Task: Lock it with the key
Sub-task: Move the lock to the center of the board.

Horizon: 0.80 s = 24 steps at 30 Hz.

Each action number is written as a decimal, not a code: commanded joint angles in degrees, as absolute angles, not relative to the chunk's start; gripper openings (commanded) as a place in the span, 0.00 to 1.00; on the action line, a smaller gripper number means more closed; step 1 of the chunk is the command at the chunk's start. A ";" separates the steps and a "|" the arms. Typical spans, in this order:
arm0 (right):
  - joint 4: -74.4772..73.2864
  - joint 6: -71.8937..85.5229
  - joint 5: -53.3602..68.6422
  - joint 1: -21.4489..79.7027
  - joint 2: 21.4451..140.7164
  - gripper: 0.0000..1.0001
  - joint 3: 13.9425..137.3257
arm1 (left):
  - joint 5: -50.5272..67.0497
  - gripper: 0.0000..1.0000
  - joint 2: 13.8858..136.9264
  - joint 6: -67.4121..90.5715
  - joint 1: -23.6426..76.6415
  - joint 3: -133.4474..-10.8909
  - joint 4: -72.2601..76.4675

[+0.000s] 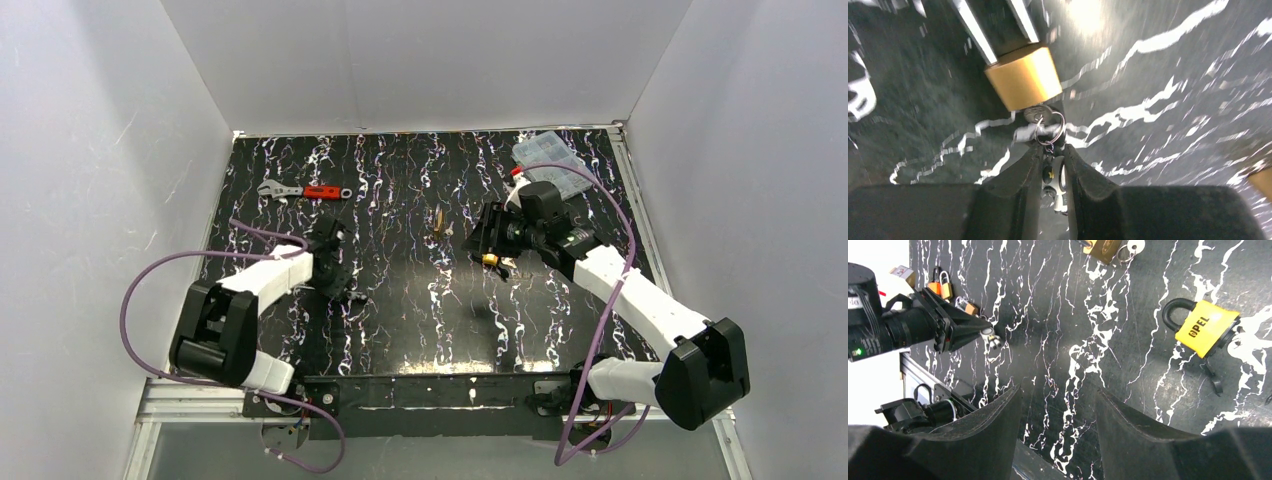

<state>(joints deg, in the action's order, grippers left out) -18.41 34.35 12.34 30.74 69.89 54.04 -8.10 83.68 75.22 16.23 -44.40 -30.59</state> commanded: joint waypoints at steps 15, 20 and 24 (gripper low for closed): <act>-11.78 34.15 9.28 37.42 68.55 0.63 47.48 | -4.43 0.62 79.25 77.97 40.79 -46.73 -34.38; -10.58 32.71 7.01 42.16 70.38 0.65 47.94 | -6.81 0.87 76.10 69.25 40.43 -50.00 -38.69; -10.78 31.51 3.94 46.34 74.09 0.65 50.50 | -9.39 0.96 71.38 60.74 37.16 -52.98 -43.94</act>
